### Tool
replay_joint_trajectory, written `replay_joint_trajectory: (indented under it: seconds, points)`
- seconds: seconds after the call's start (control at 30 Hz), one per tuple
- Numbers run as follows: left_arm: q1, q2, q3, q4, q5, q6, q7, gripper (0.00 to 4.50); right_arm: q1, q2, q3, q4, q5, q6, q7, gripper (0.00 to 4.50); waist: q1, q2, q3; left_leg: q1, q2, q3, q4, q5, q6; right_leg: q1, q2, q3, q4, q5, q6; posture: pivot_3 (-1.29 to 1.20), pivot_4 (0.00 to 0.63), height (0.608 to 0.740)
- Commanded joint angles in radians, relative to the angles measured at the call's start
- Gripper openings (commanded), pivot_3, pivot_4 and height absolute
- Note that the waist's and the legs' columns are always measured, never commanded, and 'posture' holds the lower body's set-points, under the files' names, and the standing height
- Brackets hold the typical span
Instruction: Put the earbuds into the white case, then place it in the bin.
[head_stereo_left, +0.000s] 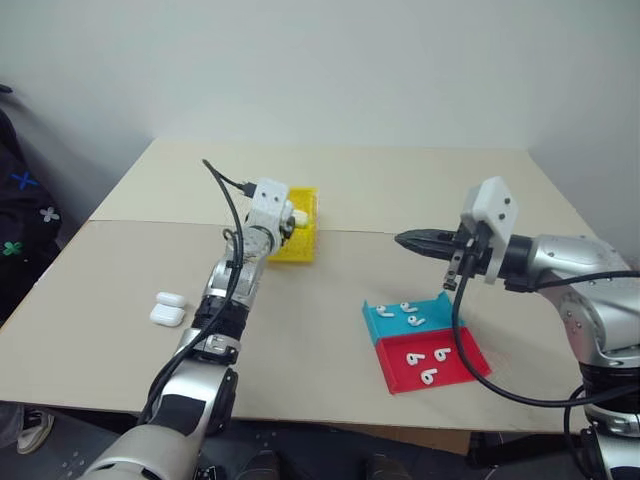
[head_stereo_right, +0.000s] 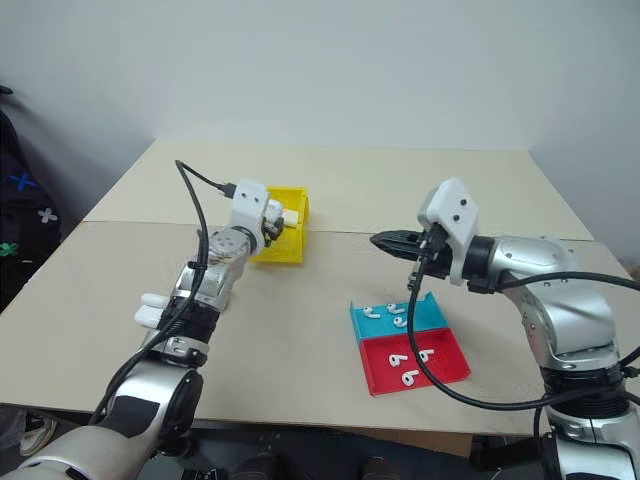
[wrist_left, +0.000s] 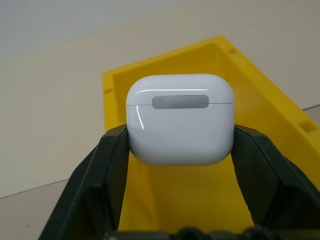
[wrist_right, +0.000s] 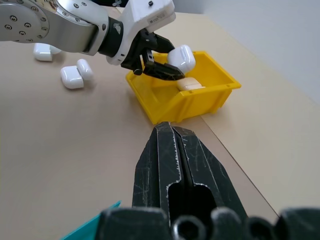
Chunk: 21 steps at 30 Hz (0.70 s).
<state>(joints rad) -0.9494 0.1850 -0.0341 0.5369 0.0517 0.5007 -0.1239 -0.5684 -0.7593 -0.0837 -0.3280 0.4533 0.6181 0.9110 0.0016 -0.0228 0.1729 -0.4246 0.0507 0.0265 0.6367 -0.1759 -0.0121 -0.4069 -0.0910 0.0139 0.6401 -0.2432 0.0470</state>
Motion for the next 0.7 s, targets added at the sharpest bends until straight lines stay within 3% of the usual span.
replay_joint_trajectory:
  seconds: [0.03, 0.23, 0.37, 0.53, 0.7]
  points:
    - [-0.024, -0.009, 0.004, -0.015, 0.007, -0.033, 0.017, 4.45, -0.005, -0.01, -0.008, -0.039, 0.012, 0.008, -0.016, 0.0, 0.0, 0.0, 0.0, 0.0, 0.0, 0.0, 0.0, 0.0, 0.0, 0.0, 0.0, 0.0, 0.0, 0.0, 0.0, 0.0, 0.15, 0.74]
    - [0.0, -0.006, 0.016, -0.08, 0.003, -0.172, 0.03, 4.45, -0.006, -0.015, 0.0, -0.035, 0.007, 0.007, -0.019, 0.0, 0.0, 0.0, 0.0, 0.0, 0.0, 0.0, 0.0, 0.0, 0.0, 0.0, 0.0, 0.0, 0.0, 0.0, 0.0, 0.0, 0.15, 0.74]
    - [0.091, 0.017, 0.152, -0.272, -0.274, -0.127, -0.23, 4.45, 0.008, -0.045, -0.001, -0.036, 0.005, 0.001, 0.007, 0.0, -0.004, 0.0, 0.0, 0.0, 0.0, 0.0, -0.001, 0.0, 0.0, 0.0, 0.0, 0.0, 0.0, 0.0, 0.0, 0.0, 0.15, 0.74]
    - [0.314, 0.174, 0.121, -0.601, -0.384, -0.075, -0.47, 4.45, 0.095, -0.135, -0.024, -0.009, -0.012, -0.107, 0.122, 0.0, -0.015, 0.0, 0.0, 0.001, 0.0, 0.0, -0.002, 0.0, 0.0, 0.0, -0.001, 0.0, 0.0, 0.0, -0.001, 0.0, 0.15, 0.74]
    - [0.5, 0.342, 0.19, -0.814, -0.504, -0.025, -0.62, 4.45, 0.218, -0.204, -0.078, 0.053, -0.047, -0.389, 0.286, 0.0, -0.011, 0.0, 0.0, 0.002, 0.0, 0.0, -0.001, 0.0, 0.0, 0.001, -0.001, 0.0, 0.0, 0.0, 0.0, 0.0, 0.15, 0.74]
